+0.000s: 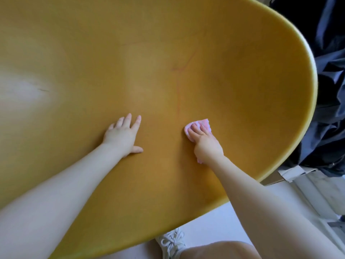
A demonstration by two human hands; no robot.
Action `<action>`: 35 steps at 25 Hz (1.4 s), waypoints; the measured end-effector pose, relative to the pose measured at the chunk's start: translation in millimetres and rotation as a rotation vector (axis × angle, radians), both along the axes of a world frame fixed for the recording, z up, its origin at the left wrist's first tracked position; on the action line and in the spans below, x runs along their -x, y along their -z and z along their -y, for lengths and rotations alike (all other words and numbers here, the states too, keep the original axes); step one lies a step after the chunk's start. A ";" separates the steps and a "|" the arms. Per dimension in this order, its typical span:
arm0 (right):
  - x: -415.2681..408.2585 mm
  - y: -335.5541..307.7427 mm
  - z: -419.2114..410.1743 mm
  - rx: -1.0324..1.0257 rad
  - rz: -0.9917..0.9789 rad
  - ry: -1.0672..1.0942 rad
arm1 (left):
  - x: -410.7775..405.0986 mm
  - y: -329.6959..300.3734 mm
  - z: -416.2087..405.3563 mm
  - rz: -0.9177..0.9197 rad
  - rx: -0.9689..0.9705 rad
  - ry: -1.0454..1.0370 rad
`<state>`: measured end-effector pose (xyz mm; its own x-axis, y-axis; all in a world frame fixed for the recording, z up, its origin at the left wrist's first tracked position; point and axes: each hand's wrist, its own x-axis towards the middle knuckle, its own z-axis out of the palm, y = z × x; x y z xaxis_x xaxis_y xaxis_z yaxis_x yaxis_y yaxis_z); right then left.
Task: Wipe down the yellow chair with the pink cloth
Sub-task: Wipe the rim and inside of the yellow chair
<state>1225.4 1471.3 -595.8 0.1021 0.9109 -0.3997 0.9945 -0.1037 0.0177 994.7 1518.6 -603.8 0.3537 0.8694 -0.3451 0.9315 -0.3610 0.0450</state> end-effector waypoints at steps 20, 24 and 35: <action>50.6 33.0 -42.8 -0.353 -0.179 -0.002 | 30.1 2.9 -33.3 -0.059 0.176 -0.045; 108.3 48.3 -27.4 -0.221 -0.401 -0.229 | 28.2 3.6 -33.6 -0.057 0.135 -0.039; 68.9 46.4 -68.2 -0.439 -0.269 -0.069 | 36.4 14.9 -29.4 -0.023 0.066 -0.186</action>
<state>1156.5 1539.6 -642.1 -0.0182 0.9997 0.0183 0.9626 0.0225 -0.2699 958.4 1548.0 -618.7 0.1800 0.8942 -0.4099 0.9830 -0.1793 0.0405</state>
